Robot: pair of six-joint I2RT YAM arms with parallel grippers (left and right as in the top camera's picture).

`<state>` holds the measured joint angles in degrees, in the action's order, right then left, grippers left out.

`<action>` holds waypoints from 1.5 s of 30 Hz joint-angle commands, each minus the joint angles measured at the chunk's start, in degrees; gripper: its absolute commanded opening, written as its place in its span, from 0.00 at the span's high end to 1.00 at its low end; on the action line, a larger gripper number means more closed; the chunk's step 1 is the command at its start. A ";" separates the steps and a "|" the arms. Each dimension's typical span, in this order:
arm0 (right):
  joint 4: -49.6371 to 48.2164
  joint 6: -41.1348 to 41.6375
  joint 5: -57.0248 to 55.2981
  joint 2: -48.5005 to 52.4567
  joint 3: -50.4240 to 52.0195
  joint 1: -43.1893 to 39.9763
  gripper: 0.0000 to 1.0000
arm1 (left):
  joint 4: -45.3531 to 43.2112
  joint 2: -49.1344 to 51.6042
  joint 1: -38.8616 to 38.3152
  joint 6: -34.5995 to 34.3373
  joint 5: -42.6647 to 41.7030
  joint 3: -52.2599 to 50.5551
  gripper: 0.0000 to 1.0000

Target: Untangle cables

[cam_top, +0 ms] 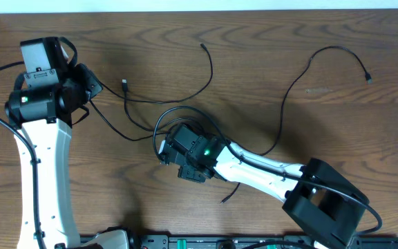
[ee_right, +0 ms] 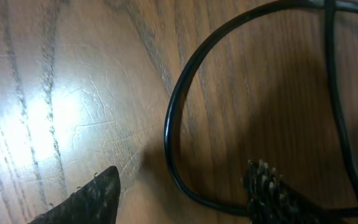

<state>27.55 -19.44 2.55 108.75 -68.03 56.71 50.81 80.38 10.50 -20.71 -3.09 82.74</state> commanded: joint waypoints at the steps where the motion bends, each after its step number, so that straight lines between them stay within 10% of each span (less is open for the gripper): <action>1: -0.11 1.44 -0.44 2.43 0.46 0.74 0.39 | 0.11 0.44 0.31 0.52 0.76 -0.57 0.92; 8: -1.49 1.46 -0.96 5.53 0.48 2.40 0.48 | 0.09 0.44 0.31 0.52 0.76 -0.57 0.93; 14: -2.10 4.22 -2.64 5.46 0.46 2.47 0.99 | 0.09 0.44 0.31 0.52 0.76 -0.57 0.93; 45: 2.29 16.90 5.29 -24.52 -18.29 -30.99 0.99 | 0.09 0.44 0.31 0.52 0.79 -0.57 0.93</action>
<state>30.26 -3.46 10.20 85.10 -82.63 28.12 50.83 80.38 10.50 -20.71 -3.03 82.74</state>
